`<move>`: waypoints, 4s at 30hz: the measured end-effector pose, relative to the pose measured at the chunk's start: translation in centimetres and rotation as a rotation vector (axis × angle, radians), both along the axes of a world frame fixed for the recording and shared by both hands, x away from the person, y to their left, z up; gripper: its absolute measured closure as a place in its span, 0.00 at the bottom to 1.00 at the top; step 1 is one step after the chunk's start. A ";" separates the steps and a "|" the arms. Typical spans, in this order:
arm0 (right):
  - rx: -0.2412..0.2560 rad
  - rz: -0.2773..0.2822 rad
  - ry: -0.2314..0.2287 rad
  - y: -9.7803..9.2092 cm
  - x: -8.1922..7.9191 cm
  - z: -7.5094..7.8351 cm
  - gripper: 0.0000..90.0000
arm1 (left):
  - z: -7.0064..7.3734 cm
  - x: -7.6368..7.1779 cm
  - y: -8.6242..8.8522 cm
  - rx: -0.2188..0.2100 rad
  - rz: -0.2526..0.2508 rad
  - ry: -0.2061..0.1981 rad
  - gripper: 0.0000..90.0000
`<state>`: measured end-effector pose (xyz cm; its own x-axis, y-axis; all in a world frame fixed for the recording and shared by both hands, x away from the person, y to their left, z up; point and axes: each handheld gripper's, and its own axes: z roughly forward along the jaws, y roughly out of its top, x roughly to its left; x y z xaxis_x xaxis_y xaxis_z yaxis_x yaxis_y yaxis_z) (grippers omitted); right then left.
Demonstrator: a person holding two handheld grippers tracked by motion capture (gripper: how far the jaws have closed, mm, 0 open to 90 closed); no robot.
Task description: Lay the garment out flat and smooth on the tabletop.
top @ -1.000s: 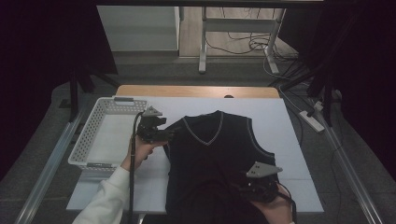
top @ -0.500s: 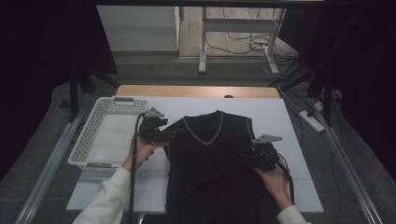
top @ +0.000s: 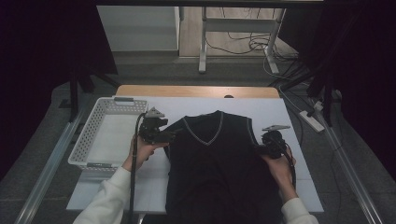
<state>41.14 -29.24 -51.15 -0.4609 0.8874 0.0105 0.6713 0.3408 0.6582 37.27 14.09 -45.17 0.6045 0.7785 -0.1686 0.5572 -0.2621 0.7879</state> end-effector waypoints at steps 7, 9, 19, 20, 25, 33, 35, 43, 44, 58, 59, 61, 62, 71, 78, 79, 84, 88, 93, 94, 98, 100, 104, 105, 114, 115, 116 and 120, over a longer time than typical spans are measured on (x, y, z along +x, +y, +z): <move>-0.002 0.028 0.013 0.1 -0.1 -0.1 0.55 | 0.0 -0.1 0.0 -0.002 0.002 -0.001 0.25; -0.004 0.065 0.016 0.3 -0.2 0.0 0.68 | 0.1 -0.1 0.0 -0.002 0.001 -0.001 0.25; -0.070 0.067 0.011 -0.1 -0.8 0.5 0.88 | 0.1 -0.2 0.2 -0.003 0.003 -0.002 0.24; -0.069 0.058 0.014 -0.5 -1.0 0.5 0.88 | 0.1 -0.2 0.2 -0.003 0.005 -0.003 0.24; -0.055 0.017 0.025 -2.7 -2.1 0.7 0.88 | 0.1 -0.1 0.3 -0.004 0.006 -0.001 0.25; -0.056 -0.052 0.022 -6.5 -4.7 1.1 0.88 | 0.1 -0.1 0.3 -0.003 0.006 -0.004 0.24; -0.029 -0.065 0.025 -7.3 -5.1 1.1 0.88 | 0.1 0.0 0.3 -0.003 0.006 -0.003 0.25; -0.002 -0.036 -0.054 -6.3 -5.9 1.9 0.67 | 0.1 0.0 0.0 0.001 0.003 -0.002 0.24; 0.013 -0.028 -0.068 -6.0 -6.1 2.3 0.62 | 0.1 0.0 0.0 0.001 0.003 -0.001 0.24; 0.087 0.201 -0.116 -0.2 -8.9 4.0 0.44 | 0.1 -0.1 -0.1 0.005 -0.006 0.000 0.24; 0.087 0.226 -0.110 0.5 -9.2 4.0 0.44 | 0.1 -0.1 0.0 0.005 -0.005 0.000 0.24; 0.084 0.272 -0.099 2.0 -9.9 4.0 0.43 | 0.1 -0.1 0.0 0.003 -0.002 -0.001 0.24; 0.071 0.304 -0.099 3.0 -10.3 3.9 0.43 | 0.2 -0.1 0.0 0.003 -0.002 -0.001 0.24; 0.067 0.549 -0.017 9.8 -13.6 3.1 0.41 | 0.2 -0.1 0.0 0.004 -0.005 0.000 0.24; 0.058 0.636 0.067 12.6 -14.4 1.5 0.41 | 0.0 -0.2 -0.4 0.013 -0.016 -0.001 0.24; 0.055 0.648 0.082 12.9 -14.6 1.1 0.42 | 0.0 -0.2 -0.5 0.008 -0.015 -0.001 0.24; -0.060 0.685 0.078 14.1 -15.2 -0.4 0.58 | 0.0 -0.4 -0.6 0.015 -0.021 -0.005 0.24; -0.093 0.697 0.033 14.2 -15.6 -0.3 0.87 | -0.1 -0.7 -0.7 0.016 -0.019 -0.005 0.24; -0.058 0.765 0.069 14.8 -16.4 -0.2 0.91 | -0.3 -0.8 -1.3 0.024 -0.031 0.001 0.24; -0.050 0.772 0.076 15.0 -16.6 -0.2 0.91 | -0.3 -0.7 -1.4 0.030 -0.035 0.000 0.24; -0.013 0.834 0.098 16.2 -17.7 -0.2 0.91 | -0.3 -0.7 -1.5 0.035 -0.043 -0.006 0.24; 0.046 0.864 0.129 16.8 -18.1 -0.2 0.92 | -0.3 -0.7 -1.6 0.041 -0.048 -0.007 0.24; -0.015 0.910 0.089 18.3 -19.2 0.0 0.90 | -0.3 -0.7 -1.9 0.057 -0.048 -0.013 0.24; -0.009 0.903 0.076 18.2 -19.1 0.1 0.90 | -0.3 -0.7 -2.0 0.058 -0.048 -0.012 0.24; 0.129 0.727 -0.023 14.1 -16.8 2.2 0.46 | -0.6 -0.7 -2.2 0.069 -0.046 -0.001 0.23; 0.158 0.710 -0.026 13.5 -16.4 2.5 0.44 | -0.6 -0.7 -2.2 0.069 -0.047 0.000 0.23; 0.179 0.692 -0.032 12.9 -16.0 2.7 0.43 | -0.6 -0.7 -2.2 0.069 -0.048 0.000 0.23; 0.197 0.635 -0.059 10.9 -14.8 3.1 0.40 | -0.6 -0.7 -2.4 0.074 -0.061 0.000 0.23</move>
<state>26.30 -18.31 -48.04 -0.8979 0.4279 0.1037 0.3411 0.5273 0.7782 36.53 11.72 -45.76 0.6508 0.7509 -0.1119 0.5387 -0.3529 0.7651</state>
